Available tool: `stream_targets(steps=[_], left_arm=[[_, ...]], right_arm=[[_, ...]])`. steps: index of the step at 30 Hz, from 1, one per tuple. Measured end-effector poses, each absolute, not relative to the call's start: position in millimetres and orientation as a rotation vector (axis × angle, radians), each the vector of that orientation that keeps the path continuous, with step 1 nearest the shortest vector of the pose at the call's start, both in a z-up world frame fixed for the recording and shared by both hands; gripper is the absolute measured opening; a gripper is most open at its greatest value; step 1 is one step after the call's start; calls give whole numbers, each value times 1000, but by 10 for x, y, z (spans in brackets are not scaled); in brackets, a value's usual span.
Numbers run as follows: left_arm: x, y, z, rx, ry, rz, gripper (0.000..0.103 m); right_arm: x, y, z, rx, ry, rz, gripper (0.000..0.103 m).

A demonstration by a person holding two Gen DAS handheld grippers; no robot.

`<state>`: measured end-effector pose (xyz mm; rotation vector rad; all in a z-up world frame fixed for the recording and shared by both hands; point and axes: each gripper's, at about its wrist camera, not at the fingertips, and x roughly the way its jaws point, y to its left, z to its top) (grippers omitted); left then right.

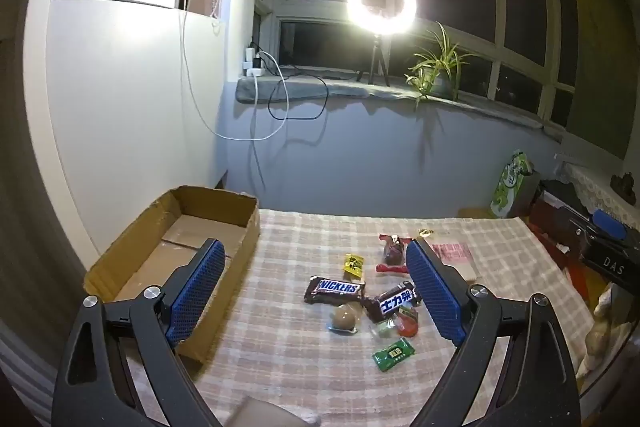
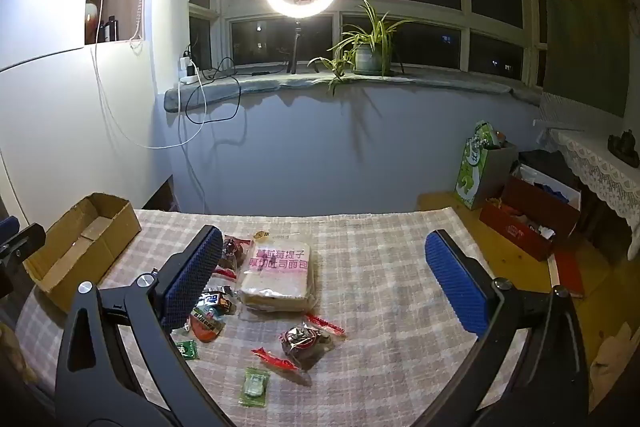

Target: Organize snacks

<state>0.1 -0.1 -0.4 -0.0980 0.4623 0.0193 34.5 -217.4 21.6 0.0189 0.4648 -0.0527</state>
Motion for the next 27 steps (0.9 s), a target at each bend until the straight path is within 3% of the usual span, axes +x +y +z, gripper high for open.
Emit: stream_targets(steps=[27], left_arm=[[12, -14, 3, -95, 462, 26, 92]], right_arm=[[365, -2187, 225, 24, 424, -66, 103]])
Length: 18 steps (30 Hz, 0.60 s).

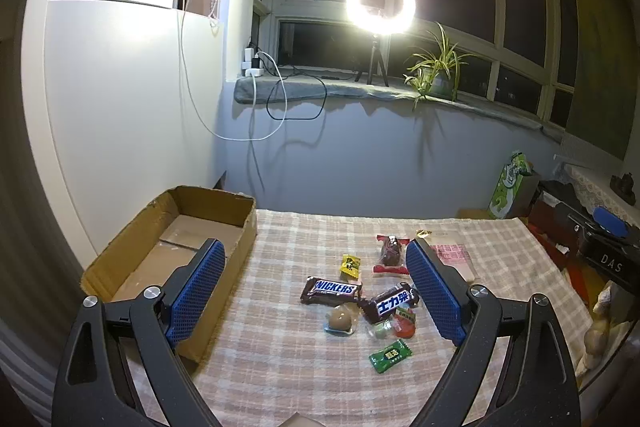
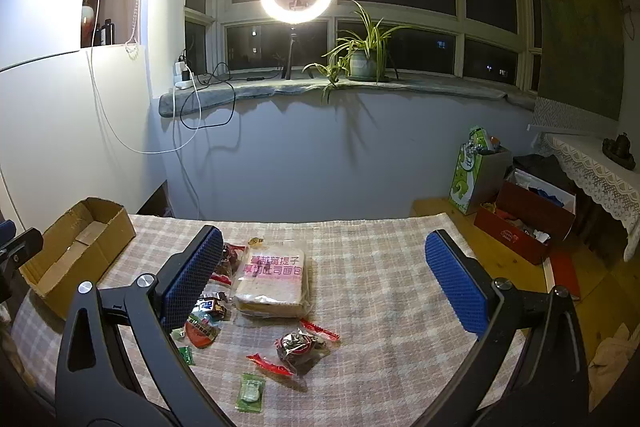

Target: Organize snacks

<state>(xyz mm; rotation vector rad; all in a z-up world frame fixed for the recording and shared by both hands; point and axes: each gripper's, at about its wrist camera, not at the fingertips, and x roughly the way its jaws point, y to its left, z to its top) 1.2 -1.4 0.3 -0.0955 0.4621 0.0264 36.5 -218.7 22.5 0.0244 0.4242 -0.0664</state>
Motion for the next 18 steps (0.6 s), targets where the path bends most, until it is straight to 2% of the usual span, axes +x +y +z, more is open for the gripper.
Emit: stream_targets(steps=[18], left_arm=[[43, -23, -59, -96, 466, 25, 92]], right_arm=[[386, -2178, 187, 21, 429, -64, 103]])
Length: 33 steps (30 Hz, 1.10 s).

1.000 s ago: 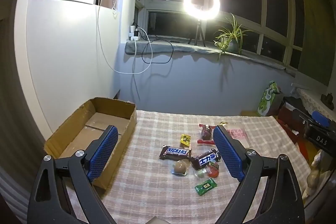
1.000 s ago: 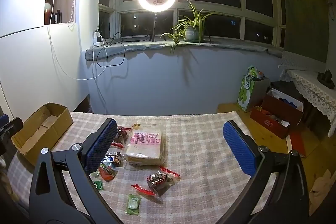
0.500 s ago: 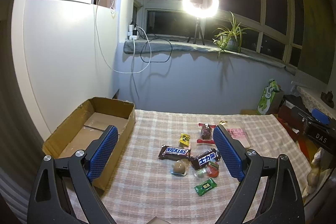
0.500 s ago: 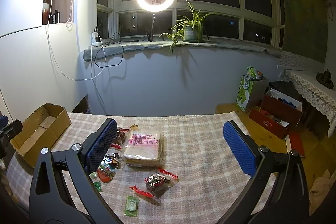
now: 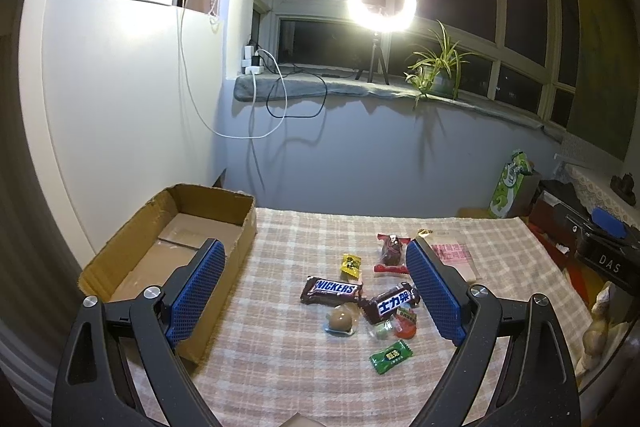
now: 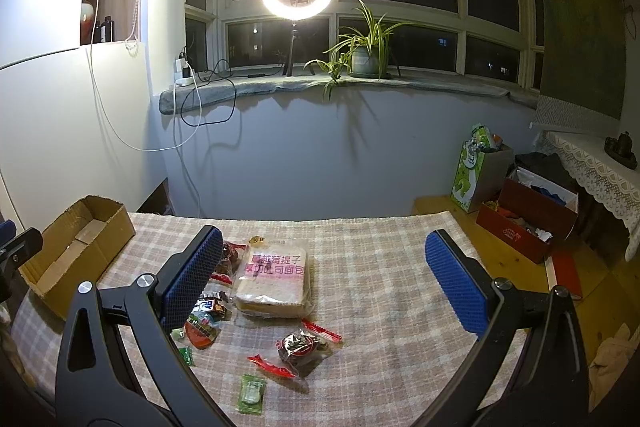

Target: Organize snacks

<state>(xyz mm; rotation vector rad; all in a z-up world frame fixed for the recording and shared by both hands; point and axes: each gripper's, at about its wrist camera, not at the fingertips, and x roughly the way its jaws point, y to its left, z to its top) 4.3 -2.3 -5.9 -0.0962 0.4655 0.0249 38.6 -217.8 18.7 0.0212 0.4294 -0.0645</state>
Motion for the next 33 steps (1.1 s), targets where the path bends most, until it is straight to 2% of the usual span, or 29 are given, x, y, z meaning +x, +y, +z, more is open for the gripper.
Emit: stream_targets(steps=[33], left_arm=[[61, -117, -74, -91, 472, 13, 92]], right_arm=[[409, -2173, 150, 22, 433, -64, 103]])
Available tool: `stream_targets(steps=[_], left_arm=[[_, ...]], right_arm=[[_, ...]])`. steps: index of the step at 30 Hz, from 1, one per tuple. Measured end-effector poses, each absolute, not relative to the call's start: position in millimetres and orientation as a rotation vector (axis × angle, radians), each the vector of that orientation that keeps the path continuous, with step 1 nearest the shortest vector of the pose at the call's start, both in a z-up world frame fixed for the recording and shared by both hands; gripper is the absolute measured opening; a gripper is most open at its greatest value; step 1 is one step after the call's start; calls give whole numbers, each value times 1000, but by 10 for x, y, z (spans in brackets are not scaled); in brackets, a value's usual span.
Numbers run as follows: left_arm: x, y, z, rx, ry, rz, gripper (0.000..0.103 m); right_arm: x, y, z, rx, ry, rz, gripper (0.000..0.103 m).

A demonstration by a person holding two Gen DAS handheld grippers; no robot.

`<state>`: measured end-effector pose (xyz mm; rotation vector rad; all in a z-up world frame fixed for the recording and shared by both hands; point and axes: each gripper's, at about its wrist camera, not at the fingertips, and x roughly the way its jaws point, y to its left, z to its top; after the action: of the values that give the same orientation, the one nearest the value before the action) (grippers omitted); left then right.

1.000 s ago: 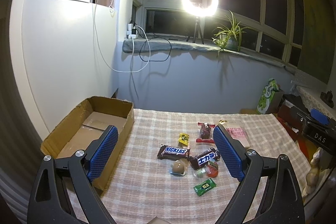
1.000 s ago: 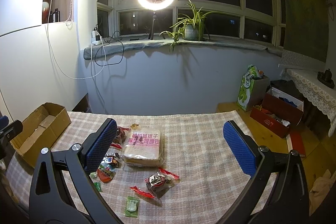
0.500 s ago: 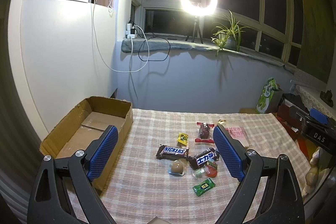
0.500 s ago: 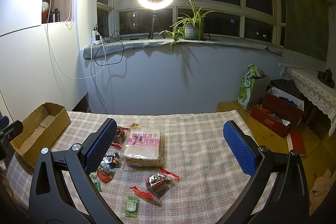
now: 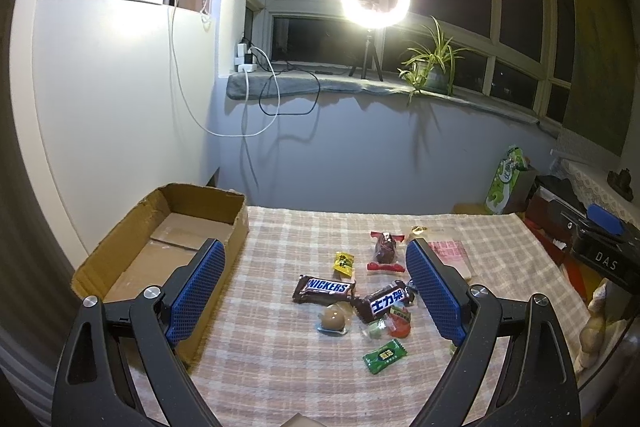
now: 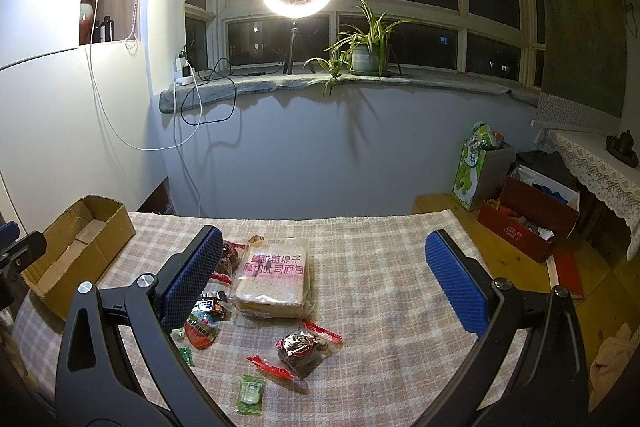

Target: Organize snacks

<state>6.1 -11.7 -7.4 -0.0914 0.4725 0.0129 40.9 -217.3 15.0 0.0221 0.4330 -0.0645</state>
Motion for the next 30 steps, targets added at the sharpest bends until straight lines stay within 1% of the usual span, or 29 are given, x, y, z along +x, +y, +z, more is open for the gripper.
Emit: stream_targets(steps=[17, 26, 28, 30], left_arm=[[264, -157, -195, -117, 536, -50, 92], [484, -256, -377, -178, 615, -159, 92], [535, -275, -430, -188, 635, -175, 92], [584, -306, -481, -195, 653, -192, 92]], right_arm=[[580, -2202, -63, 25, 480, -65, 103], [841, -2425, -281, 117, 585, 38, 103], [886, -2461, -338, 134, 607, 60, 100], [943, -2499, -387, 151, 631, 82, 94]])
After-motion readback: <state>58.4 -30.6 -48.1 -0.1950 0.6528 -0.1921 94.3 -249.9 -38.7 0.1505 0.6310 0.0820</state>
